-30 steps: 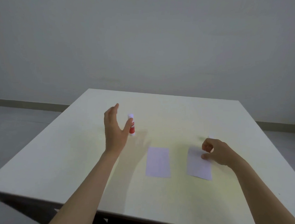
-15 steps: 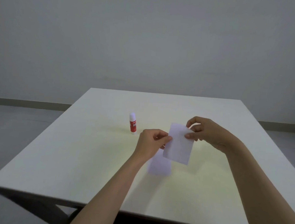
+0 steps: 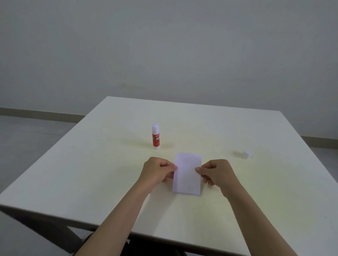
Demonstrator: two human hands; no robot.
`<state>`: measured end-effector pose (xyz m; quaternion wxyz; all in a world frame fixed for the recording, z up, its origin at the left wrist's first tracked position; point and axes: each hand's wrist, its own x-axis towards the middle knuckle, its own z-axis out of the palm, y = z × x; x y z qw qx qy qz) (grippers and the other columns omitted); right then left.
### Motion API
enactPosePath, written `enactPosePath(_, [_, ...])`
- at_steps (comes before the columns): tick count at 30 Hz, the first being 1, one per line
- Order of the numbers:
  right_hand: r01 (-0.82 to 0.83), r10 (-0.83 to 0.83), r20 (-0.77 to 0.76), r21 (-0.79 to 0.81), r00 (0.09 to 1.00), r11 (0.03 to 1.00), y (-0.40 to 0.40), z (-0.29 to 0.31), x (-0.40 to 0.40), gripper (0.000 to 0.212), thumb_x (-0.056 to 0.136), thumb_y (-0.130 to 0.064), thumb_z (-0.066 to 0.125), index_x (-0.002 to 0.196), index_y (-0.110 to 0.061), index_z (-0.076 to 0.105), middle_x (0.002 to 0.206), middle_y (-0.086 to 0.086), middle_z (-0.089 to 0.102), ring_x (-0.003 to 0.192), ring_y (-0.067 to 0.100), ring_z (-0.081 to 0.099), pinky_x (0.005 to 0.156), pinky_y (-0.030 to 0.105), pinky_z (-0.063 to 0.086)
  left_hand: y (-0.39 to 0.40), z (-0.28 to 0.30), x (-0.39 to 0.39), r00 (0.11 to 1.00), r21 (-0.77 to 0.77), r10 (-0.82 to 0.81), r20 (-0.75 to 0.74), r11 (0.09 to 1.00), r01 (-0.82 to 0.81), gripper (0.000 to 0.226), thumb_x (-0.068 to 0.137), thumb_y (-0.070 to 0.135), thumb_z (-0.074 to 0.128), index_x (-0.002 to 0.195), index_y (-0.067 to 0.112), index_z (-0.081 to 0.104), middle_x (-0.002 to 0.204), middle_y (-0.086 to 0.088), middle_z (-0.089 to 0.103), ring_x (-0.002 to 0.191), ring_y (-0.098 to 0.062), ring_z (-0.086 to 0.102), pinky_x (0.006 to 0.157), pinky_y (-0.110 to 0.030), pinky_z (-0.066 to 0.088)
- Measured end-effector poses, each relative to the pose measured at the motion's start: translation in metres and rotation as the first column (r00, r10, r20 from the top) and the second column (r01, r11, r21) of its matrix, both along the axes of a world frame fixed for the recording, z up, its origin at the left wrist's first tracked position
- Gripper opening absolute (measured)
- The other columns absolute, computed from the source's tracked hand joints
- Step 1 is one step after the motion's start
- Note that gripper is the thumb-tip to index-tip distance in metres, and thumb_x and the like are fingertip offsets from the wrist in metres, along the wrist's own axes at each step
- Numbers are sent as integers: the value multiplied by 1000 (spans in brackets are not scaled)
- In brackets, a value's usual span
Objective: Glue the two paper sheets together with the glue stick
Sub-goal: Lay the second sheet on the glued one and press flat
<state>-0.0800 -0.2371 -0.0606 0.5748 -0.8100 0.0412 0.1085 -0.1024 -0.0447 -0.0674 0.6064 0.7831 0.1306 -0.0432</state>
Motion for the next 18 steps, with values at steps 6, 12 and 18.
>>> enactPosePath(6, [3, -6, -28, -85, 1000, 996, 2, -5, -1, 14, 73, -7, 74, 60, -3, 67, 44, 6, 60, 35, 19, 46, 35, 19, 34, 0, -2, 0, 1000, 185, 13, -2, 983, -13, 11, 71, 16, 77, 60, 20, 74, 60, 9, 73, 54, -1, 67, 41, -5, 37])
enactPosePath(12, [-11, 6, -28, -157, 1000, 987, 1, -4, 2, 14, 73, -7, 72, 61, -3, 68, 45, 6, 60, 32, 14, 47, 36, 20, 37, -2, -4, 1, 1000, 217, -8, -6, 976, 9, 9, 71, 18, 76, 62, 18, 74, 57, 9, 72, 57, -2, 69, 49, -8, 40])
enactPosePath(18, [-11, 8, -17, -228, 1000, 974, 4, -4, 2, 14, 74, -6, 70, 60, -2, 67, 47, 7, 61, 31, 12, 47, 38, 18, 40, -4, -6, 2, 1000, 307, -29, 12, 951, 24, 14, 72, 16, 75, 59, 20, 71, 50, 12, 68, 53, 1, 67, 59, -16, 45])
